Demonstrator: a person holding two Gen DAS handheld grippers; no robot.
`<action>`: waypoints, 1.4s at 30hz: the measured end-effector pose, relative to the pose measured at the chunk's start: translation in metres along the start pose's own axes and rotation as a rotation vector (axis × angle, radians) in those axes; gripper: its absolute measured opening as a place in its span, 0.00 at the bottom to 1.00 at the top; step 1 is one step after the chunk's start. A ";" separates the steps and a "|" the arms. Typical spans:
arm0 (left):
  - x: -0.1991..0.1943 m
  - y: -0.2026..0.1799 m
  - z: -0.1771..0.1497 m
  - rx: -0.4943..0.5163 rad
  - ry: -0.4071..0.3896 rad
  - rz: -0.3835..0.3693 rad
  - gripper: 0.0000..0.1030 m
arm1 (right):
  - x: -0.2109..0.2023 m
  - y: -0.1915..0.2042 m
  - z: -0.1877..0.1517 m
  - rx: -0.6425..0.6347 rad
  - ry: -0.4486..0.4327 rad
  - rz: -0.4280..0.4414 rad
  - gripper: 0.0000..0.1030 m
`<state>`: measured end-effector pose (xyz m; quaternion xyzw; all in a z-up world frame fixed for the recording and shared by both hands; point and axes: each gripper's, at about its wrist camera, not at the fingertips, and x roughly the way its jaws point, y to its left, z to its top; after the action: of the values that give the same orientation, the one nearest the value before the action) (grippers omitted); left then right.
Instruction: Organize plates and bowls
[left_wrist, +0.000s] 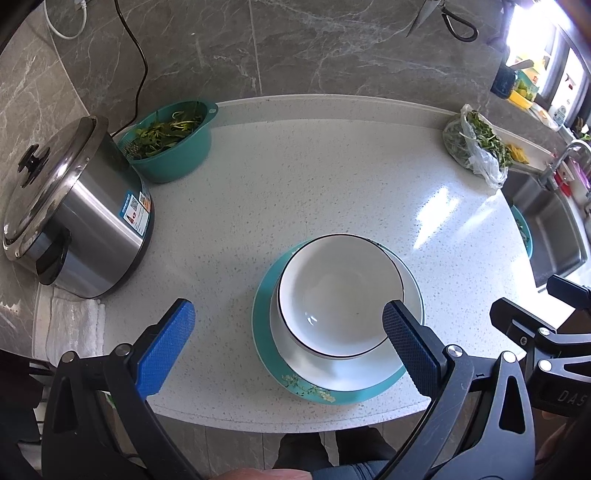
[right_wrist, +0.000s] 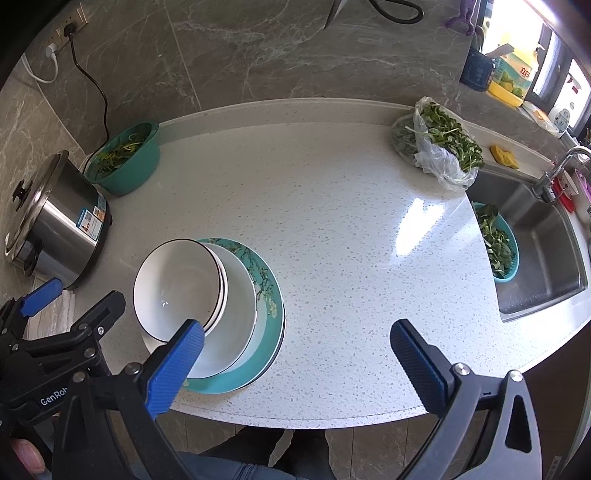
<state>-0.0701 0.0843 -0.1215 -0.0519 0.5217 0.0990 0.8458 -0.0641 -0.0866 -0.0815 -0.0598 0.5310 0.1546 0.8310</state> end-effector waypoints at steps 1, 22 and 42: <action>0.000 0.000 0.000 0.000 0.001 0.000 1.00 | 0.001 0.000 0.000 0.000 0.000 0.000 1.00; 0.003 0.001 0.001 -0.002 0.006 0.004 1.00 | 0.002 0.003 0.000 -0.003 0.004 0.000 1.00; 0.003 0.000 0.000 -0.004 0.008 0.005 1.00 | 0.003 0.005 0.001 -0.005 0.005 0.002 1.00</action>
<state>-0.0684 0.0852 -0.1245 -0.0527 0.5252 0.1019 0.8432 -0.0640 -0.0809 -0.0838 -0.0617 0.5329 0.1565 0.8293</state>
